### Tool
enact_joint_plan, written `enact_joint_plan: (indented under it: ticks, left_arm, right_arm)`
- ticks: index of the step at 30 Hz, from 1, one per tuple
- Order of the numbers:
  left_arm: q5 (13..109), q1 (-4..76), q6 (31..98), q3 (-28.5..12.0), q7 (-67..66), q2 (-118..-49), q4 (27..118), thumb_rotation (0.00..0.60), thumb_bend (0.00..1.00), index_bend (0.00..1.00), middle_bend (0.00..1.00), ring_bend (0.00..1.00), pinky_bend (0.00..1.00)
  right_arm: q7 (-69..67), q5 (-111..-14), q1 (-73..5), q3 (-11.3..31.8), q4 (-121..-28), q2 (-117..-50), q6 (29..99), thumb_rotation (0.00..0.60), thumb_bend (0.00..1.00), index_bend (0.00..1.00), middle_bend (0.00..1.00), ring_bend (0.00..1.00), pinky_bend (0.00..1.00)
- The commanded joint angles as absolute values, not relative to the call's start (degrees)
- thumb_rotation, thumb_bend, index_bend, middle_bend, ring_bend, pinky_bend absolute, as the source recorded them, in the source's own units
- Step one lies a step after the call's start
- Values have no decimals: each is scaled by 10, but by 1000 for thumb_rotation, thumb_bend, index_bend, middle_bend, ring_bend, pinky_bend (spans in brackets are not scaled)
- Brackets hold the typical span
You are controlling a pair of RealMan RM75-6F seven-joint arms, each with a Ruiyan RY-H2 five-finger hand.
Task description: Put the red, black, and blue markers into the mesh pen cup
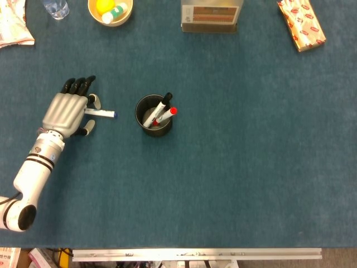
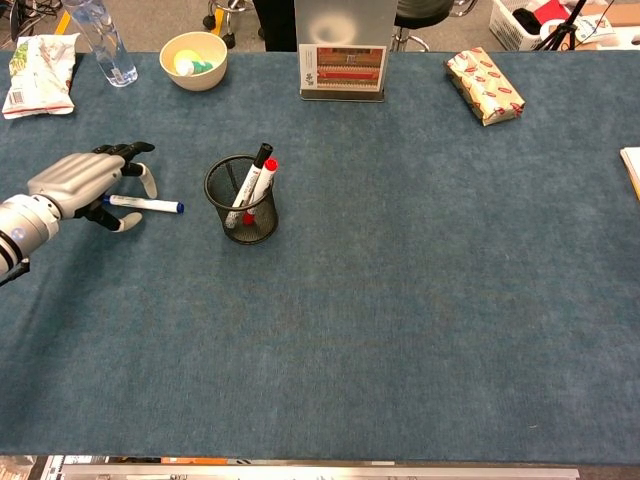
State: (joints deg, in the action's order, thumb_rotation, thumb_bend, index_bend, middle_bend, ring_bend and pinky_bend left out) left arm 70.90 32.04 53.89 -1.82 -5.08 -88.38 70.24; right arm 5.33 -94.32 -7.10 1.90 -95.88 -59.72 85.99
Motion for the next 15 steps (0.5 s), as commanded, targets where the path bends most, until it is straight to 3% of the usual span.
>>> enact_joint_plan:
  ticks: [1, 15]
  left_arm:
    - [715, 318, 542, -18, -49, -888, 697, 600, 358, 404, 0, 0, 11]
    - [735, 308, 554, -19, -48, -902, 667, 600, 358, 442, 0, 0, 11]
  right_arm:
    - [53, -943, -71, 19, -959, -597, 860, 600, 0, 144, 175, 126, 301]
    - [52, -941, -71, 19, -958, -597, 858, 600, 0, 144, 175, 127, 301]
